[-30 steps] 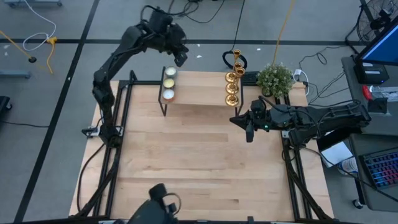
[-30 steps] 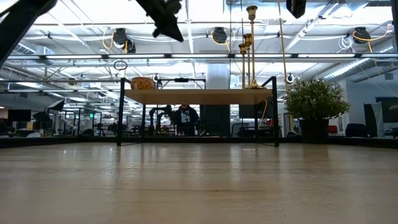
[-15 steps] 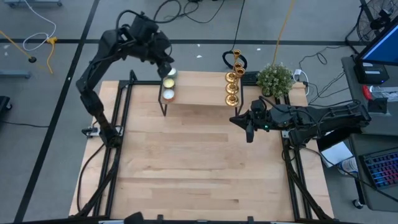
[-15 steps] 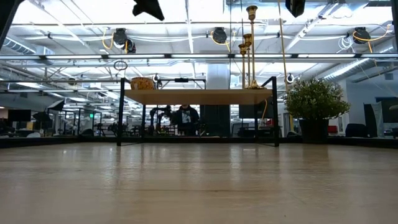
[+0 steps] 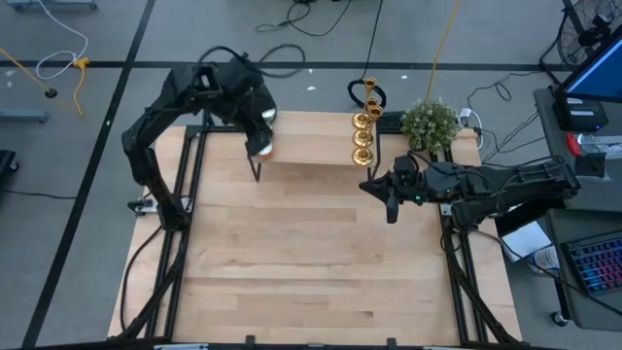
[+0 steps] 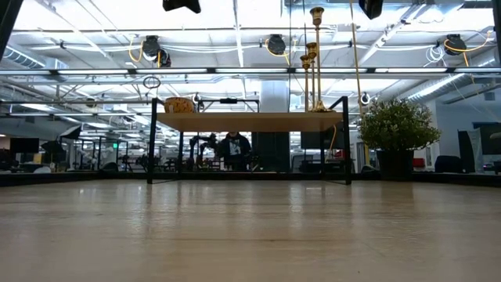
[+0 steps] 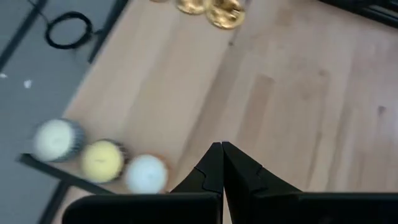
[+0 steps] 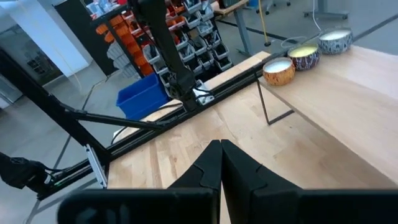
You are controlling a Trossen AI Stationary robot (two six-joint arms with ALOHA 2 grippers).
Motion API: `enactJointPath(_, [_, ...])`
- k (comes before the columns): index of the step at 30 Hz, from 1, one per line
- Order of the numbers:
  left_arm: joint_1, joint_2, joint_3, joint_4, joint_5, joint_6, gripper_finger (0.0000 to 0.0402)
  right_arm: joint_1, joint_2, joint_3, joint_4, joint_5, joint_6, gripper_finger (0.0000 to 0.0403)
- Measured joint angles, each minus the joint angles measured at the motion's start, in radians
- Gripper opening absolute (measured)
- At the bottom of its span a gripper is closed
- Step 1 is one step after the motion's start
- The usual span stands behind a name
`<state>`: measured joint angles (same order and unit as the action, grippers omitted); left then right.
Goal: Pick & Place candle stick holders
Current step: Return to Home Position
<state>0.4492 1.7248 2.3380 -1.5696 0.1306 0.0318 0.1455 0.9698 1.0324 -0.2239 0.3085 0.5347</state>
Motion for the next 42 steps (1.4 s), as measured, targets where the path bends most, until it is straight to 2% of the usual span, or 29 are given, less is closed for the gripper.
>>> enactJointPath(6, [-0.106, -0.001, -0.057, -0.001, -0.011, -0.059, 0.0002, 0.000, -0.009, 0.000, 0.034, -0.026, -0.041, 0.0000])
enactJointPath(9, [-0.143, 0.000, -0.127, 0.000, -0.051, -0.079, 0.0001, 0.000, -0.013, 0.000, 0.030, -0.032, -0.045, 0.0000])
enactJointPath(14, [-0.186, 0.000, -0.273, 0.028, -0.053, -0.106, 0.0001, 0.000, -0.024, 0.000, 0.030, -0.051, -0.054, 0.0000])
enactJointPath(20, [-0.238, -0.018, -0.460, 0.214, 0.010, -0.140, 0.0001, 0.000, -0.057, 0.000, -0.011, -0.043, -0.106, 0.0000])
enactJointPath(25, [-0.251, -0.066, -0.604, 0.391, 0.030, -0.196, 0.0001, 0.001, -0.128, -0.018, -0.092, 0.046, -0.116, 0.0000])
enactJointPath(29, [-0.249, -0.102, -0.669, 0.473, 0.034, -0.224, 0.0002, 0.001, -0.225, -0.086, -0.059, 0.063, -0.144, 0.0000])
enactJointPath(35, [-0.243, -0.129, -0.675, 0.543, 0.036, -0.238, 0.0002, 0.001, -0.406, -0.270, 0.088, 0.054, -0.184, 0.0000])
enactJointPath(42, [-0.224, -0.154, -0.675, 0.609, 0.036, -0.256, 0.0001, 0.001, -0.582, -0.473, 0.175, -0.051, -0.176, 0.0000])
